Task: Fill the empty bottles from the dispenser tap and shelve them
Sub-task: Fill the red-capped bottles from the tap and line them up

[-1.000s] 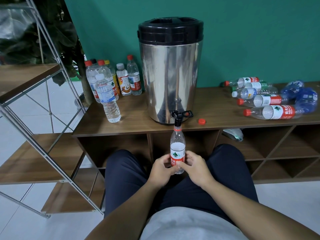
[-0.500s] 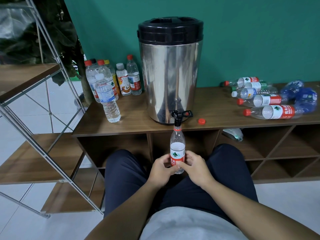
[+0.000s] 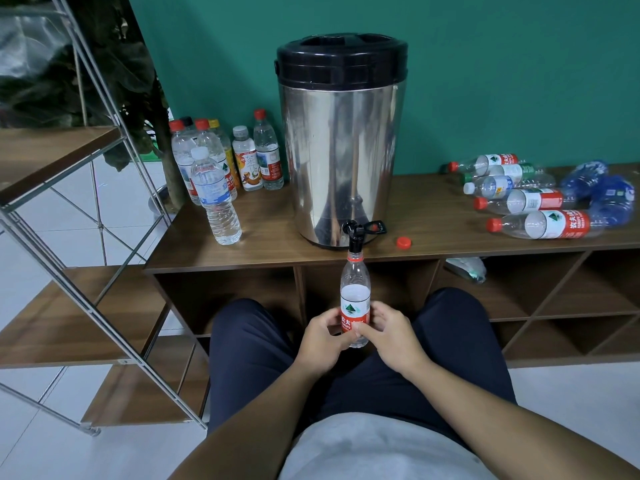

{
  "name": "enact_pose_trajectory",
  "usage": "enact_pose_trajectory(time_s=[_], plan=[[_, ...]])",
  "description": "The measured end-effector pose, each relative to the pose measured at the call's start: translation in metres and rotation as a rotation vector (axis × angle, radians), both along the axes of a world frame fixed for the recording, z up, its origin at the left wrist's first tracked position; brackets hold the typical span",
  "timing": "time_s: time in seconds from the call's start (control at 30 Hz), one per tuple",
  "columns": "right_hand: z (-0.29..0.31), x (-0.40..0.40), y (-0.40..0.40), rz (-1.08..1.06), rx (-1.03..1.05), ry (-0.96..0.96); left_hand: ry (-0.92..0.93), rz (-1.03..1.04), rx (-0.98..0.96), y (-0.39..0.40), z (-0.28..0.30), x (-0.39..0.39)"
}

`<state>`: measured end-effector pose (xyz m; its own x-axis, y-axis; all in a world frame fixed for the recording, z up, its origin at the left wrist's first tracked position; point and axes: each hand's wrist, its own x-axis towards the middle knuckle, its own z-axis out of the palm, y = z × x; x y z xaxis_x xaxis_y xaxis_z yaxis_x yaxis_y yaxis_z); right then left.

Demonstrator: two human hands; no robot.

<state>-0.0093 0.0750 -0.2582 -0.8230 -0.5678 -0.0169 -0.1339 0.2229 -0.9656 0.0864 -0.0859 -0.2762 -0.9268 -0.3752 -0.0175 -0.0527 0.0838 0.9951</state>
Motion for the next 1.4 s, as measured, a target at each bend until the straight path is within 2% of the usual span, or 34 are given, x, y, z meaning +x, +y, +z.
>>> enact_pose_trajectory(time_s=[1.4], plan=[[-0.0022, -0.0007, -0.0002, -0.002, -0.001, 0.0, -0.011, -0.008, -0.001, 0.0005, 0.0038, 0.0016]])
